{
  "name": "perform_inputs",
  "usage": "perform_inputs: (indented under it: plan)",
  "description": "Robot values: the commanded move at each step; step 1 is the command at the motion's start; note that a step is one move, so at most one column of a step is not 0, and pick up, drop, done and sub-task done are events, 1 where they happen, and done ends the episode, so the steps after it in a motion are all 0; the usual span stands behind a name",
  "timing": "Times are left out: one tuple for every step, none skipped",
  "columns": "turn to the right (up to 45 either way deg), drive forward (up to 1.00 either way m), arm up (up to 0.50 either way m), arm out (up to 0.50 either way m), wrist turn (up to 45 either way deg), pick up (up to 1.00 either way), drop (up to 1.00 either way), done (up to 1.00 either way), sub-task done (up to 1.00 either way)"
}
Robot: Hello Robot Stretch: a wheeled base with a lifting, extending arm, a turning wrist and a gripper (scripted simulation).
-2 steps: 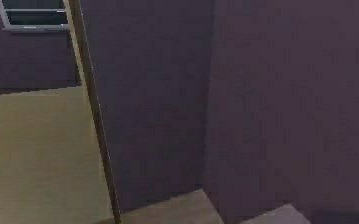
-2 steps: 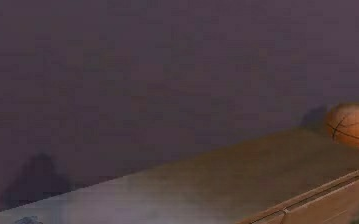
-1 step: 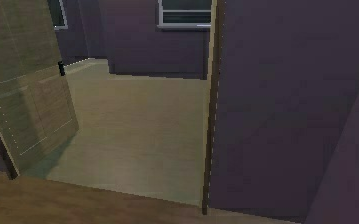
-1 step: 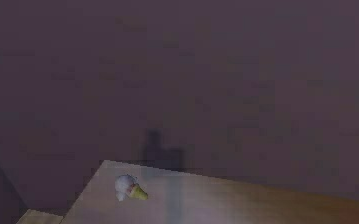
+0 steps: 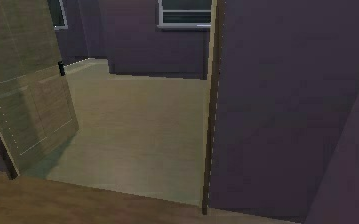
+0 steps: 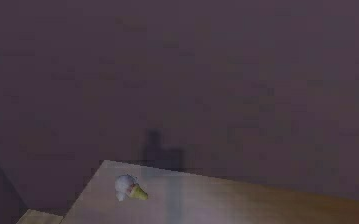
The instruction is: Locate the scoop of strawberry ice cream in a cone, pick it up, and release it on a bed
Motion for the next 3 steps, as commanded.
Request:
perform_inputs:
  plan:
    - [0.0, 0.0, 0.3, 0.0, 0.0, 0.0, 0.0, 0.0, 0.0]
    - [0.0, 0.0, 0.0, 0.26, 0.0, 0.0, 0.0, 0.0, 0.0]
    - [0.0, 0.0, 0.0, 0.0, 45.0, 0.0, 0.0, 0.0, 0.0]
